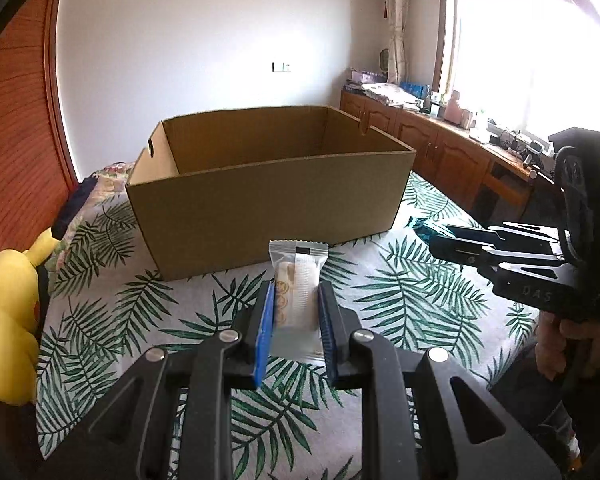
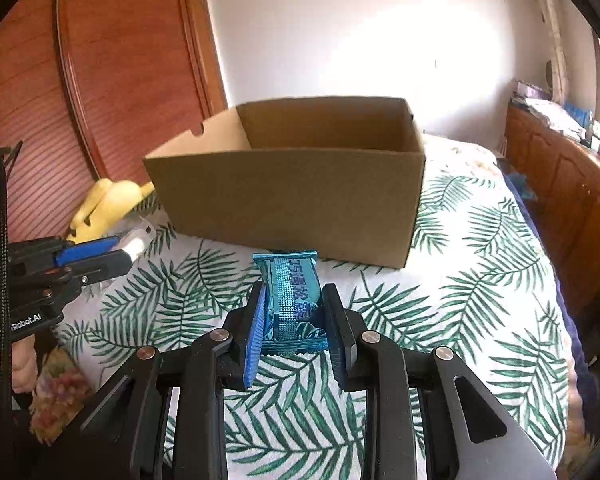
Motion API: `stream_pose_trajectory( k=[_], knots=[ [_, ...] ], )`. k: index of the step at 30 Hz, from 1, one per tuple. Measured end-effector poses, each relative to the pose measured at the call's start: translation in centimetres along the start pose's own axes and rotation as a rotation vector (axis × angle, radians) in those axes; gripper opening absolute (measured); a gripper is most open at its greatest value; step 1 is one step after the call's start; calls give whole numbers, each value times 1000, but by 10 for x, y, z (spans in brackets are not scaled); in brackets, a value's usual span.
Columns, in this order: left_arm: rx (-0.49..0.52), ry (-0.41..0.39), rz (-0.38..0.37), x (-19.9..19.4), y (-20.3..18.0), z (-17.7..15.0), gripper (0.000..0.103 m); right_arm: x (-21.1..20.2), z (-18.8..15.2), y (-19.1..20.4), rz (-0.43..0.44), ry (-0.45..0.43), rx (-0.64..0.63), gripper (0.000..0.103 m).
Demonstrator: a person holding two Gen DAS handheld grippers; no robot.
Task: Organize snacks
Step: 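Lift both packets and carry them over the cardboard box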
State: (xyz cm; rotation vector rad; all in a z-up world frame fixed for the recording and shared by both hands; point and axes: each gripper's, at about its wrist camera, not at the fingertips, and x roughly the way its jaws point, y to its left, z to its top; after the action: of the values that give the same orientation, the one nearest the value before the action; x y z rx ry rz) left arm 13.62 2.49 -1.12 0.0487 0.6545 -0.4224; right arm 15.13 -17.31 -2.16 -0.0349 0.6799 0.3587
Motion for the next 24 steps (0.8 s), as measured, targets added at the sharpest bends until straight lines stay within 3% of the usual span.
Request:
stream_pose_trajectory(
  k=[10, 24],
  knots=[
    [6, -38, 2, -15, -1, 9, 19, -31, 5, -2, -5, -56, 9, 27],
    [3, -98, 29, -18, 12, 39, 19, -41, 28, -8, -14, -104, 1, 27]
  ],
)
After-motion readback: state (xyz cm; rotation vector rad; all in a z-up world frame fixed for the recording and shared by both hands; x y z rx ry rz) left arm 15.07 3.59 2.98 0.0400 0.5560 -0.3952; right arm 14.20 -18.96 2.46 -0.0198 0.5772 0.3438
